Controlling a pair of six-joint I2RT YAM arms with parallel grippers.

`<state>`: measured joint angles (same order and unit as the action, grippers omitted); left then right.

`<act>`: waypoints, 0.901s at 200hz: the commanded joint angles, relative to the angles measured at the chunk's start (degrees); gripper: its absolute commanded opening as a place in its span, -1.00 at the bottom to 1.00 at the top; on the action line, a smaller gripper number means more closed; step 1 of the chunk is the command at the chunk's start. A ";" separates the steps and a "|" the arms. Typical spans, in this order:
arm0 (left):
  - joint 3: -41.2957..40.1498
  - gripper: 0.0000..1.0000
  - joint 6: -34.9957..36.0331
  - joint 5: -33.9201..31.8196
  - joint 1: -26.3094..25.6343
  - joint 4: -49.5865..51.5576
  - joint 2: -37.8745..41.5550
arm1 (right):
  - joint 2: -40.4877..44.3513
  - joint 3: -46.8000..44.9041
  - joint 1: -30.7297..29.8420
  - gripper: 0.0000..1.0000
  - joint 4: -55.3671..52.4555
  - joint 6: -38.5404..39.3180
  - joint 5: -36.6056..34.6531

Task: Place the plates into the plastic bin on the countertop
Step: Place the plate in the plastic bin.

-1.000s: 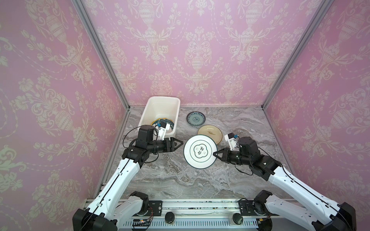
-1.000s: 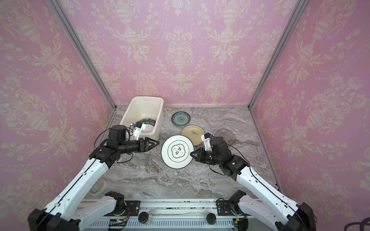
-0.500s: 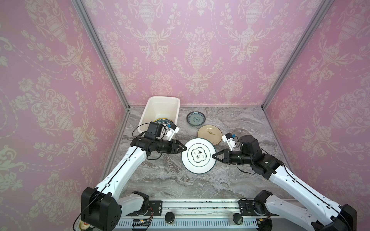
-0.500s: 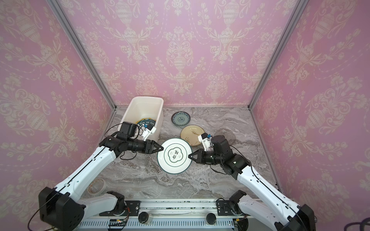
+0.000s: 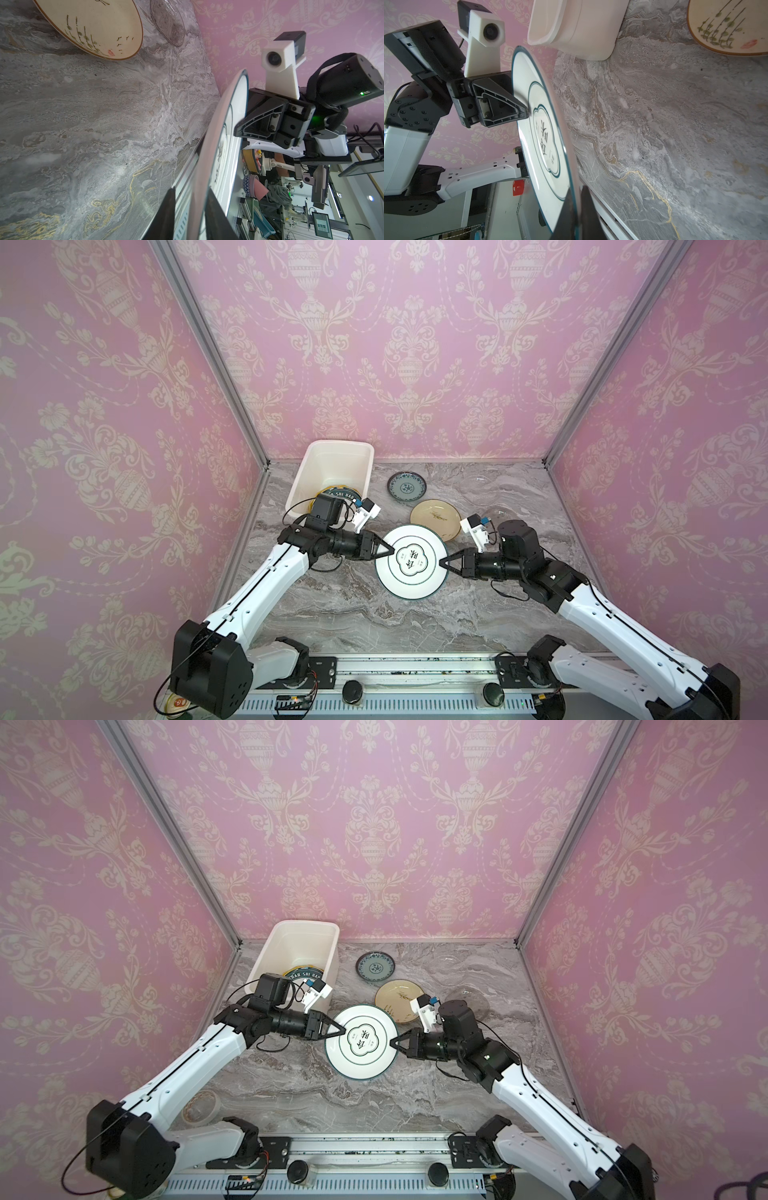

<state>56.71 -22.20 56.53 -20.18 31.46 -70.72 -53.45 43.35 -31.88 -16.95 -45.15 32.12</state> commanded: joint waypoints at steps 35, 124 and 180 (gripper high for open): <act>-1.84 -0.56 -5.66 7.05 -1.87 -6.69 0.49 | -0.61 1.73 0.68 -0.99 4.12 0.72 -0.21; -1.86 -0.77 -6.77 7.54 -2.51 -6.75 -0.12 | -1.26 1.64 1.29 -0.91 4.38 0.87 -1.03; -2.39 -1.00 -7.86 6.06 -2.67 -7.47 -0.03 | -0.81 2.04 1.81 -0.39 1.78 1.39 -5.55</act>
<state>54.83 -28.69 61.21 -22.50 24.93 -70.87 -54.39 43.57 -30.44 -14.33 -44.97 30.13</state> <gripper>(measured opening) 0.115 0.258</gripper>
